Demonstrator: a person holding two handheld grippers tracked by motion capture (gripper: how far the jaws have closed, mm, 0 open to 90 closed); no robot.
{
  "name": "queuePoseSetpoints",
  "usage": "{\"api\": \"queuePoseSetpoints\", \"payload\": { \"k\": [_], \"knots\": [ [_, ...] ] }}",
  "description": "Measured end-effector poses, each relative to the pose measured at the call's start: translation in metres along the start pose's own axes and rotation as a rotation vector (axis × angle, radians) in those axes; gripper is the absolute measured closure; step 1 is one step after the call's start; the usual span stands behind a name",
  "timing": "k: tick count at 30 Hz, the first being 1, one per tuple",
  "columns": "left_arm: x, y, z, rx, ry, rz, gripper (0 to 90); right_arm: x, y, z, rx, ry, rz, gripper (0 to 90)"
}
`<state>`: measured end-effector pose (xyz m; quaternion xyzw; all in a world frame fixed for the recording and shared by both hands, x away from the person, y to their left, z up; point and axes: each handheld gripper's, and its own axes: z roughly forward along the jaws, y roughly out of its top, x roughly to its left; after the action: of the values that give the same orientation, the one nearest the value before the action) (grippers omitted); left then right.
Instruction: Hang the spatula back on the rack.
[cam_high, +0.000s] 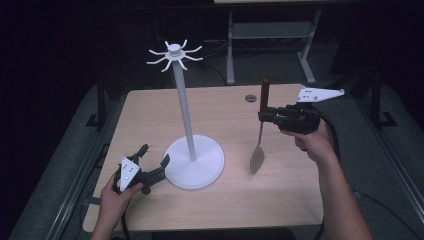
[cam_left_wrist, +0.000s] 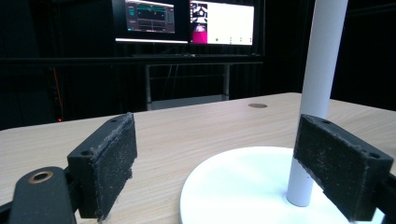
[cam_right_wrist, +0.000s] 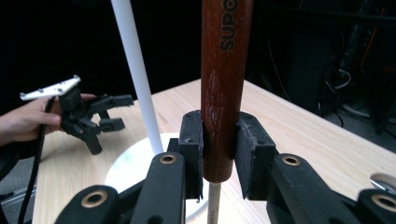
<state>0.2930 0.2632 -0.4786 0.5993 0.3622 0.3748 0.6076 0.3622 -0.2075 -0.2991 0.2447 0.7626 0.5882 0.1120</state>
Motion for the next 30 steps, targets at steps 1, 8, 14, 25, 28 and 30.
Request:
{"api": "queuePoseSetpoints", "payload": {
  "k": [1,8,14,25,28,30],
  "knots": [
    [0.000,0.000,0.000,-0.002,0.000,-0.002,12.6,0.001,0.002,0.000,-0.003,0.002,-0.005,73.8],
    [0.000,0.000,0.000,0.003,0.002,-0.002,12.6,0.008,0.019,0.004,-0.034,0.020,-0.026,73.8],
    [0.000,0.000,0.000,-0.002,0.000,-0.002,12.6,0.017,0.037,0.013,-0.038,0.037,-0.063,73.8],
    [0.000,0.000,0.000,-0.003,-0.001,-0.003,12.6,0.032,0.066,0.037,-0.044,0.084,-0.109,73.8],
    [0.000,0.000,0.000,-0.003,-0.002,-0.003,12.6,0.036,0.073,0.043,-0.043,0.090,-0.121,73.8],
    [0.000,0.000,0.000,-0.002,-0.002,-0.003,12.6,0.039,0.077,0.047,-0.045,0.097,-0.131,73.7]
  ]
}}
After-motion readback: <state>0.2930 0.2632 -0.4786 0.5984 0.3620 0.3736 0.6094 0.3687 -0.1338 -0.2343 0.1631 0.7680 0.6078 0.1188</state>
